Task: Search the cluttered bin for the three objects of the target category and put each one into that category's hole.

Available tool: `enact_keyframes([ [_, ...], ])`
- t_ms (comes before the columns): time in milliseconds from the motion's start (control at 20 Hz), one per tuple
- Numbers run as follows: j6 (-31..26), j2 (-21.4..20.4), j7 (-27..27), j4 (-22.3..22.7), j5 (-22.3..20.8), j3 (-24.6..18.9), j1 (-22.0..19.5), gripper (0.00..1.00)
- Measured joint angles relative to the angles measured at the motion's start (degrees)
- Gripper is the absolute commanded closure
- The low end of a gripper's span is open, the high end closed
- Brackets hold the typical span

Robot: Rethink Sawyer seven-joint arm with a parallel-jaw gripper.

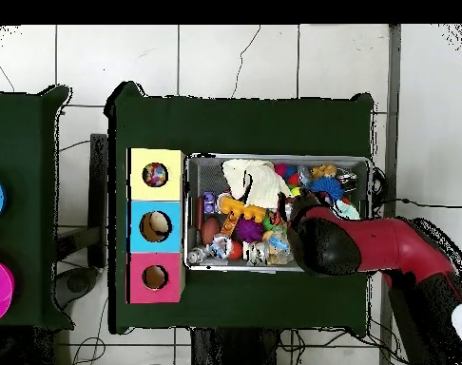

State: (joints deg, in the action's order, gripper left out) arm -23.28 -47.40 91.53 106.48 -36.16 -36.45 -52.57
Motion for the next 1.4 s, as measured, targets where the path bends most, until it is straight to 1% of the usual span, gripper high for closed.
enact_keyframes([
  [150,-0.01,0.77,0.0,0.74,-1.34,-1.32,-1.53,0.0],
  [350,-0.01,1.6,0.0,1.22,-2.81,-1.79,-2.36,0.0],
  [700,-0.01,5.08,0.0,1.61,-6.99,-3.14,-4.43,0.0],
  [1050,-0.01,7.17,0.0,1.68,-8.48,-6.09,-8.06,0.0],
  [1150,-0.01,8.62,0.0,1.57,-8.65,-7.14,-9.91,0.0],
  [1400,-0.01,10.86,0.0,1.5,-9.59,-8.34,-12.16,0.0],
])
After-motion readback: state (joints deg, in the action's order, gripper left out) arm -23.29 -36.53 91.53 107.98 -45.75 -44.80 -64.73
